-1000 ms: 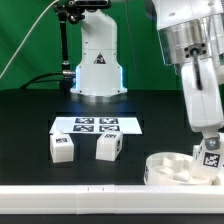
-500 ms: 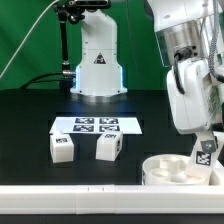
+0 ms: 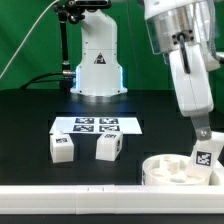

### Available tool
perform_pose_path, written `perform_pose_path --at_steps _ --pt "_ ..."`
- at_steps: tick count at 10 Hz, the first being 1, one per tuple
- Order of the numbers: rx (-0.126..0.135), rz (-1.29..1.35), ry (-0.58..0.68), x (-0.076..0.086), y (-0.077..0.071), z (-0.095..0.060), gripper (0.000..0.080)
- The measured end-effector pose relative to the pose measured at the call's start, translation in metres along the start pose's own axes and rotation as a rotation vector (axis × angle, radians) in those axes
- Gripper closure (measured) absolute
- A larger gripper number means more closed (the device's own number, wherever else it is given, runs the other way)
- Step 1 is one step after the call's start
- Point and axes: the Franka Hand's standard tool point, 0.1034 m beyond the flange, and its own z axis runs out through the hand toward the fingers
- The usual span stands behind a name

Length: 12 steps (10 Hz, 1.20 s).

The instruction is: Assemble stool

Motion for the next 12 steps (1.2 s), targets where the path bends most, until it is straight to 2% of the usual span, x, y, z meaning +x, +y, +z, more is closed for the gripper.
perform_pose_path --at_steps 1,2,6,7,8,9,11,12 --pt "-0.022 -0.068 -0.001 0.008 -0.003 -0.005 0.0151" --pt "-0.031 -0.085 -0.007 0.007 -0.007 -0.007 0.0150" --pt "-0.029 -0.086 -0.007 0.005 -0.005 -0.005 0.0150" --pt "-0.038 -0.140 -0.004 0.007 -0.004 -0.006 0.0150" --pt "-0.073 -0.323 -0.004 0.019 0.000 -0.006 0.0150" --pt "-0.094 -0.438 -0.008 0.036 0.003 -0.007 0.0150" --pt "-0.091 -0.537 -0.001 0.072 -0.003 -0.012 0.0150" --pt "-0.092 -0.515 -0.002 0.066 -0.001 -0.011 0.0150"
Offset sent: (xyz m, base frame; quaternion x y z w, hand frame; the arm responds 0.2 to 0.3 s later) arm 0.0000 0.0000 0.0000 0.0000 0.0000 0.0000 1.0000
